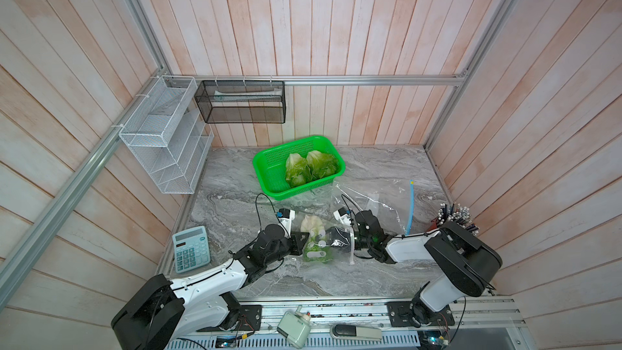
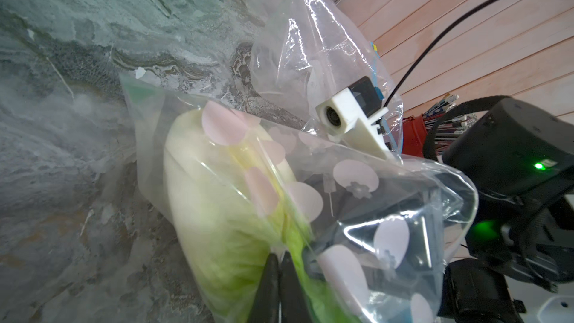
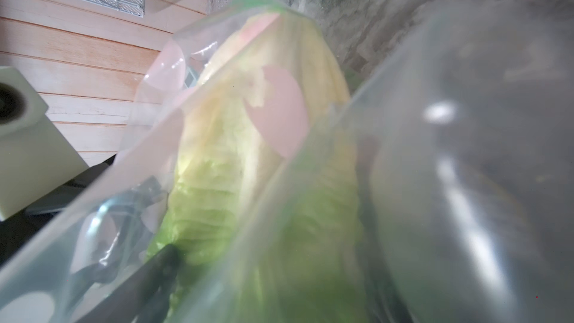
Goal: Open the zip-top bag and take out the chinese cabbages
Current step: Pick up the Chinese cabbage from the zipper food storage bag.
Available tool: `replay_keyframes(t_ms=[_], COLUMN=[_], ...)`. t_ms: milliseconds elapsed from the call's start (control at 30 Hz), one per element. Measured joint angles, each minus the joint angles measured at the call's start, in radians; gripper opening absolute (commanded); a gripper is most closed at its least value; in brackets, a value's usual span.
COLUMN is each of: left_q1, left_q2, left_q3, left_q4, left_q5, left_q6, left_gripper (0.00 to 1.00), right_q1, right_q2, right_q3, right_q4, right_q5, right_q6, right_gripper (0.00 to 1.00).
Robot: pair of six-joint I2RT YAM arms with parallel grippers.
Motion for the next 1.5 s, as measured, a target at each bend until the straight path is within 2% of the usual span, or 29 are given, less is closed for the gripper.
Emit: replay_keyframes(t_ms=[200,500,867,1033,1200,1300,1500], left_q1=[-0.036,-0.042,-0.047,-0.048,-0.048,-0.048,-0.046], left_q2=[0.049,0.061,0.085,0.006,-0.06,-0.095,-0.142], left_q3=[0.031,0.034,0.035,0.009,-0.026,-0.024,0.026], left_q4=[0.004,0.007,0.051,0.106,0.134,0.09,-0.098], left_q5=[0.002,0.001,-0.027,-0.036,-0.054,-0.083,-0.175], left_q6=[0.04,0.068,0.065,0.053,0.034,0.028,0.04], left_gripper=[0.0,0.0,0.0,0.0,0.0,0.0,0.0], right_q1=[0.0,0.0,0.018,0.022,0.026,0.02,-0.032], right_q2=[0.0,-0.009,-0.001,-0.001,-0.001,-0.006,-0.087], right_q3=[-0.031,-0.047,-0.026,-0.026,-0.026,-0.027,-0.07], right_q4=[0.078,0.104,0.108,0.142,0.188,0.203,0.211], right_q5=[-0.009,-0.01,0.0,0.002,-0.001,-0.003,-0.01], right_q6=[0.042,0.061,0.053,0.051,0.06,0.069,0.068], right_gripper=[0.99,0.98,0.74,0.75,0.6,0.53,0.5])
